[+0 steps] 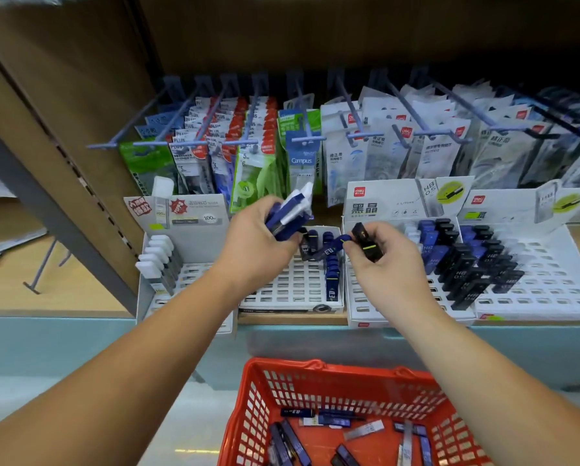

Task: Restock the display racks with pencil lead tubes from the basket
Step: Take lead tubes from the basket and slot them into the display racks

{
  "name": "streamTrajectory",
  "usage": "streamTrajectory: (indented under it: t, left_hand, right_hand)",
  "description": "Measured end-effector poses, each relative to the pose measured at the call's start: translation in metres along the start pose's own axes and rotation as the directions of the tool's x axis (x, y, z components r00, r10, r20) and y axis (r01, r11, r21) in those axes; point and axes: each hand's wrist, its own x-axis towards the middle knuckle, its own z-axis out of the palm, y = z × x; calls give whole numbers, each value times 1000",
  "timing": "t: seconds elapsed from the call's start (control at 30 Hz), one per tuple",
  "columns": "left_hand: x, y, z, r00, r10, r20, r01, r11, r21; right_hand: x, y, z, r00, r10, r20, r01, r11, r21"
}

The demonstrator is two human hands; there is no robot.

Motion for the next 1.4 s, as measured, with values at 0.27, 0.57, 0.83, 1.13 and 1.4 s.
streamTrajectory:
  t: [0.27,0.57,0.83,1.13,1.4]
  left_hand:
    - [-33,-19,-10,979,-185,-85,160,958,-238]
    - [-27,-27,-22,968,-221,-120,171,929,-330]
    - [-21,-32,-31,968,-215,-128,167,936,-310]
    - [-21,-31,-54,981,-186,-63,161,945,-285]
    - [-34,-23,-84,995,-77,68,89,979,-185]
  right_hand:
    - [20,-11,13,990,-95,105,125,938,-325]
    - [36,-4,23,978,-66,199,150,885,-441]
    - [45,-3,30,959,-98,268,218,857,-467]
    - [42,-5,34,962,-152,229,258,785,-563]
    - [40,-11,38,943,-149,299,321,652,-687]
